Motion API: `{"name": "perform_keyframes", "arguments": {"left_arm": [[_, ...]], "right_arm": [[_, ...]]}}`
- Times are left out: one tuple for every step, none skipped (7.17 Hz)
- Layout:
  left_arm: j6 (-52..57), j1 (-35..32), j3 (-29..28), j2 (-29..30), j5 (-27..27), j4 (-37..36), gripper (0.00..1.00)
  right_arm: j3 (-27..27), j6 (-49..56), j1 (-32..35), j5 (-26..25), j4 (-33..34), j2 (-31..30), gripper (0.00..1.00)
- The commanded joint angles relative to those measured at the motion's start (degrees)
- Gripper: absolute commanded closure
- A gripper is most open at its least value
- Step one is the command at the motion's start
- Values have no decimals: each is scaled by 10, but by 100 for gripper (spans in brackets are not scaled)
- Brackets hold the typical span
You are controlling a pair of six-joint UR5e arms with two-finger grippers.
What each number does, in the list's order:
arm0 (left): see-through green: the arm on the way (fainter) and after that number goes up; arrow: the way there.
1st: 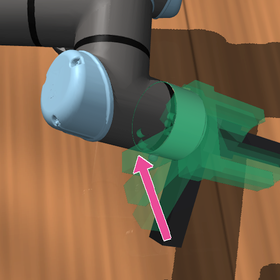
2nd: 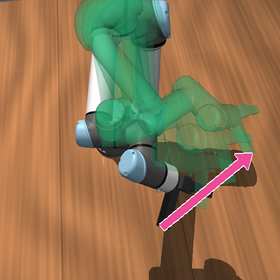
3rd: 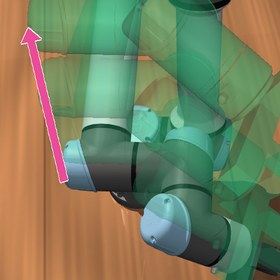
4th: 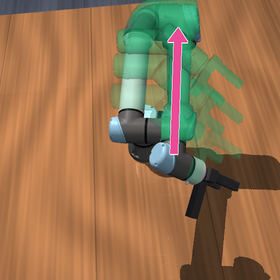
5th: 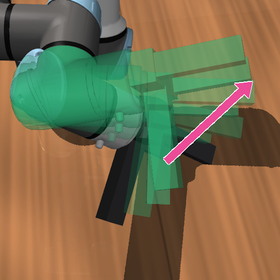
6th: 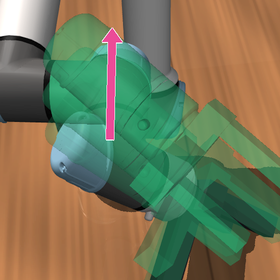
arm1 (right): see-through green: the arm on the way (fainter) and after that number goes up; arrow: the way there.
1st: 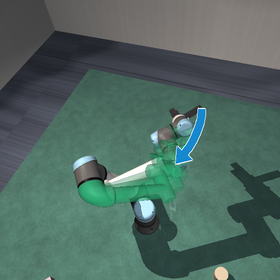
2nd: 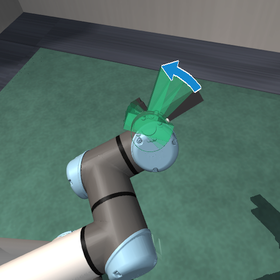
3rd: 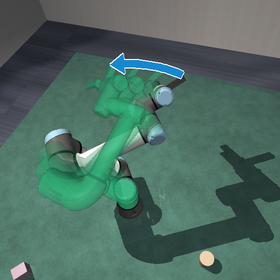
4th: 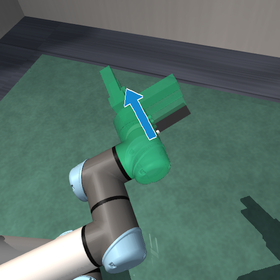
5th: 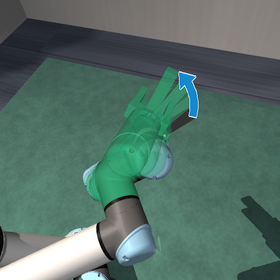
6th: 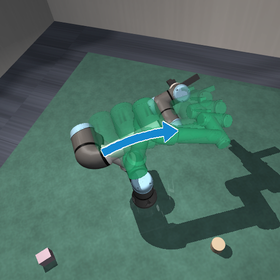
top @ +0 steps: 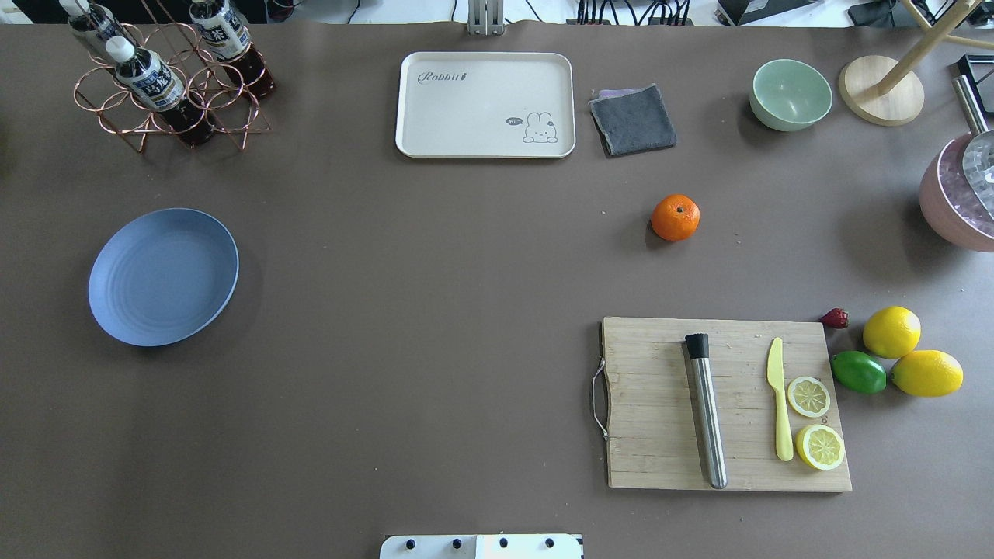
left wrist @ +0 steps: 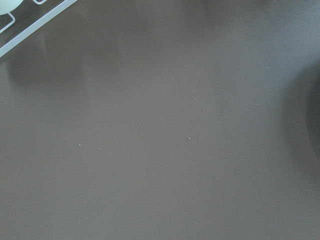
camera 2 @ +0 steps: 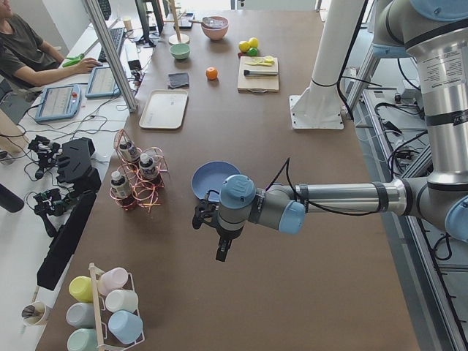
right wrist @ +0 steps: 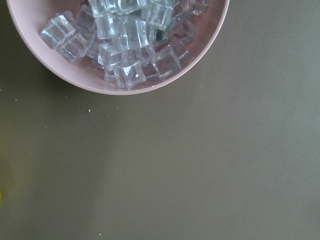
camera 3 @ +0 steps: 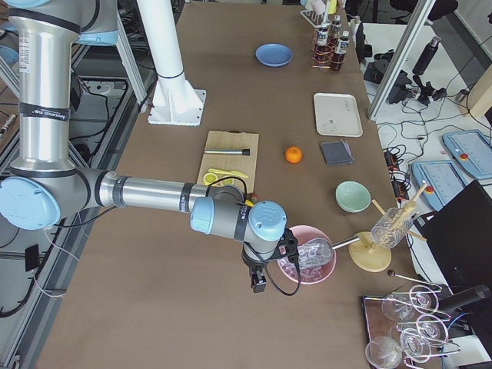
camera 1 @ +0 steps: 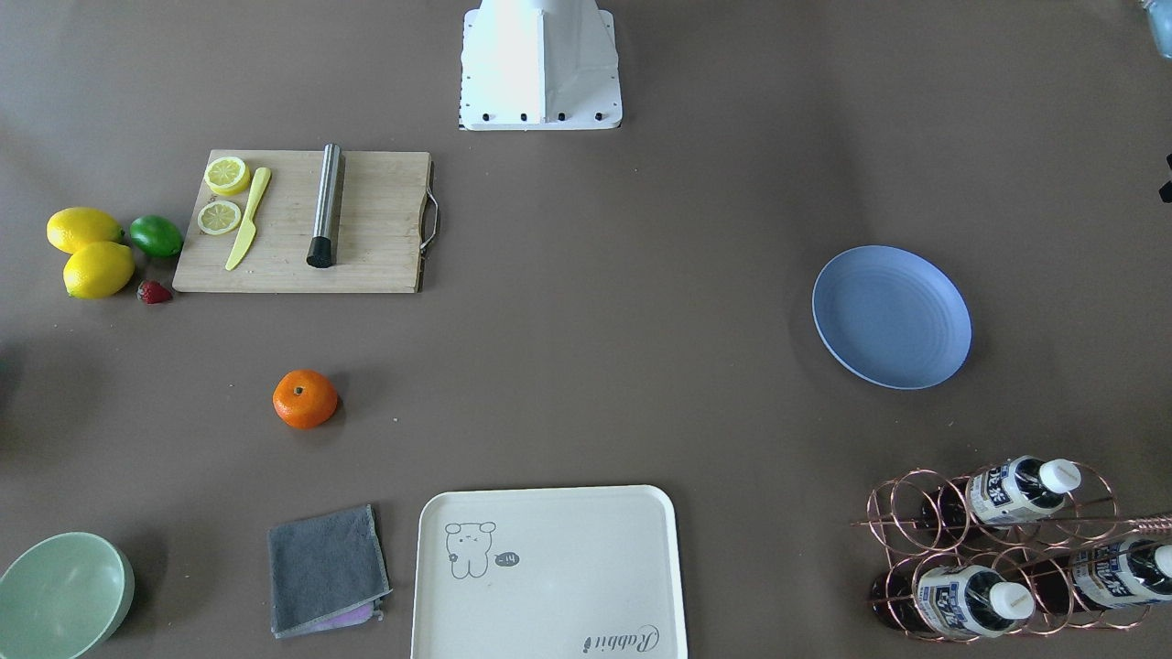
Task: Pick orange to plate
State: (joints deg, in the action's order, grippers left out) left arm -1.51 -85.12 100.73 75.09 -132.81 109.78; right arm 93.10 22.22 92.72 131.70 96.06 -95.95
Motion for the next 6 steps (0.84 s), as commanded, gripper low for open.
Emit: {"name": "perform_keyframes", "arguments": {"left_arm": [[-2, 4, 3, -1, -3, 2, 2], [-1, 4, 4, -1, -3, 3, 3], [-2, 4, 4, -3, -3, 3, 3], [-8, 4, 4, 5, -3, 4, 3], [-60, 12, 1, 39, -3, 8, 2], [-88, 48, -1, 51, -3, 22, 2]], "right_arm": [[-1, -4, 0, 3, 1, 1, 0], [-2, 1, 0, 0, 0, -4, 0], [-3, 2, 0, 0, 0, -4, 0], [-1, 0, 0, 0, -1, -5, 0], [1, -2, 0, 3, -3, -3, 0], [1, -3, 0, 15, -3, -5, 0]]}}
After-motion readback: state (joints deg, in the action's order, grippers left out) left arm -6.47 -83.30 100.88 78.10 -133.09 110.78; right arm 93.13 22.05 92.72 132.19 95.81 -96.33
